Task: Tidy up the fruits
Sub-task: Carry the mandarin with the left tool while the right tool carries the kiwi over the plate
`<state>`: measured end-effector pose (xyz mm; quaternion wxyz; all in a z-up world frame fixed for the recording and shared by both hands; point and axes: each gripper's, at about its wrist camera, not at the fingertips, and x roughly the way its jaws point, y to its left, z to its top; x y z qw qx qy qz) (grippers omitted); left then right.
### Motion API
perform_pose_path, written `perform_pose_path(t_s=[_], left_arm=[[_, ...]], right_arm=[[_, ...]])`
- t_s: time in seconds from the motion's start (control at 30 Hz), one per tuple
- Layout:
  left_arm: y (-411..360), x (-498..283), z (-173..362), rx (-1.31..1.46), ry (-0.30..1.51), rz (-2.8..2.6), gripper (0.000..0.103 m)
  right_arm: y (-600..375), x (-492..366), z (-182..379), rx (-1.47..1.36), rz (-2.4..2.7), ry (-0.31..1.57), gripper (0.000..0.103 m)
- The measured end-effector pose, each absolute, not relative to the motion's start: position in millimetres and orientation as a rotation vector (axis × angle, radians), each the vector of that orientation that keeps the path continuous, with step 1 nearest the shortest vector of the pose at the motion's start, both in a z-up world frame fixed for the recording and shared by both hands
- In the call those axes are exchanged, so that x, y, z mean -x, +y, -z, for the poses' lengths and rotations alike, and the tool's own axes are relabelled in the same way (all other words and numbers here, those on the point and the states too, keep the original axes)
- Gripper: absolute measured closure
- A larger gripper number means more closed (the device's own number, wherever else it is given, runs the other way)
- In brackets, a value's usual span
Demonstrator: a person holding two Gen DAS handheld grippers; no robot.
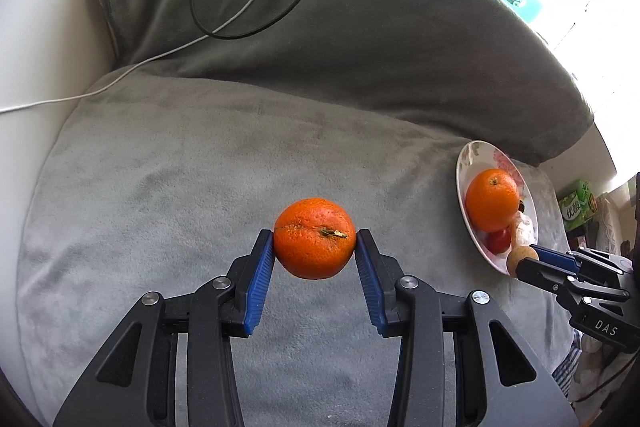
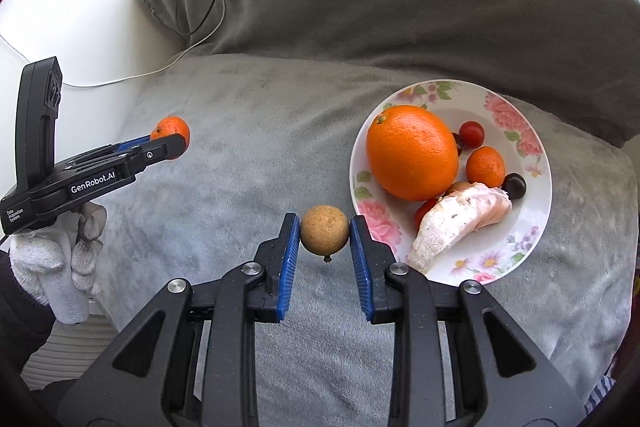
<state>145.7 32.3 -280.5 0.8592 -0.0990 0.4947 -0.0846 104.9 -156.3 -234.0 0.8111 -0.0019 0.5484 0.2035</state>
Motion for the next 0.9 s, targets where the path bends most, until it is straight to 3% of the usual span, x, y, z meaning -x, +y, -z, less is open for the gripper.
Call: perform_pose_path(t_s=[0.9], left_arm=[[-96.1, -200.0, 249.1, 0.092, 1.012, 0.427, 0.063]], right_arm=[[-256.4, -102.2, 226.2, -0.129, -0.253, 1.144, 0.076]])
